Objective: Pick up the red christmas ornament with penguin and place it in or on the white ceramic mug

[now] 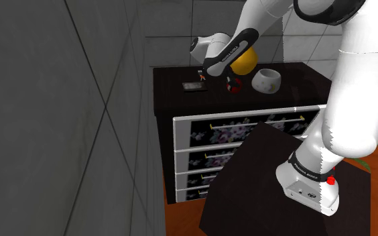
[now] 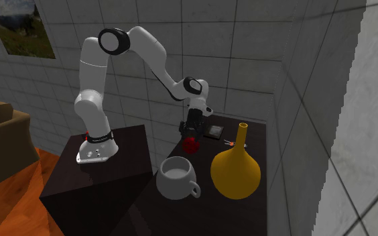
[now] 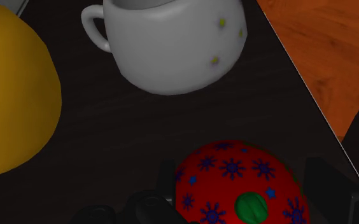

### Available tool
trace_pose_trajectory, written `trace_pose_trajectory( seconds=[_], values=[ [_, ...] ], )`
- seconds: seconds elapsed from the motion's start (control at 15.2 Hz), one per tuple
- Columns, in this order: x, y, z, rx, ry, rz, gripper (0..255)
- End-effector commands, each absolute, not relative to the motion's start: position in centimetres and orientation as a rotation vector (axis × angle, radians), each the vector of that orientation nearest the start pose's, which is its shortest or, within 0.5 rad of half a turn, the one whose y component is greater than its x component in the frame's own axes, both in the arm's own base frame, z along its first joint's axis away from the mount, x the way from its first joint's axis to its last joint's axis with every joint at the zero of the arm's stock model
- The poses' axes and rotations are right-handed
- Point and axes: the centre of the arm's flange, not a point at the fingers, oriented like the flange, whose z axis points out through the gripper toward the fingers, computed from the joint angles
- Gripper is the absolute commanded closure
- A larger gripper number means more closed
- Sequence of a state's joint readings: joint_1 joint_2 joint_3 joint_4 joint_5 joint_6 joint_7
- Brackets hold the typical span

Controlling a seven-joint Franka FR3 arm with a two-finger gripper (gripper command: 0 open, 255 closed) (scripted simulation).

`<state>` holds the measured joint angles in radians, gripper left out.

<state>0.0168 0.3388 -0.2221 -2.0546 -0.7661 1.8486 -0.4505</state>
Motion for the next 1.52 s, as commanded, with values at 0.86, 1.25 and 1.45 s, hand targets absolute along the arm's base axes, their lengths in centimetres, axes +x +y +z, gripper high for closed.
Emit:
trace_pose_trajectory(
  seconds=[0.86, 1.25, 1.45],
  values=[
    [52.0, -16.2, 32.2, 2.312, 0.807, -0.955, 255],
    [52.0, -16.2, 35.4, 2.312, 0.807, -0.955, 255],
    [52.0, -16.2, 37.0, 2.312, 0.807, -0.955, 255]
  ],
)
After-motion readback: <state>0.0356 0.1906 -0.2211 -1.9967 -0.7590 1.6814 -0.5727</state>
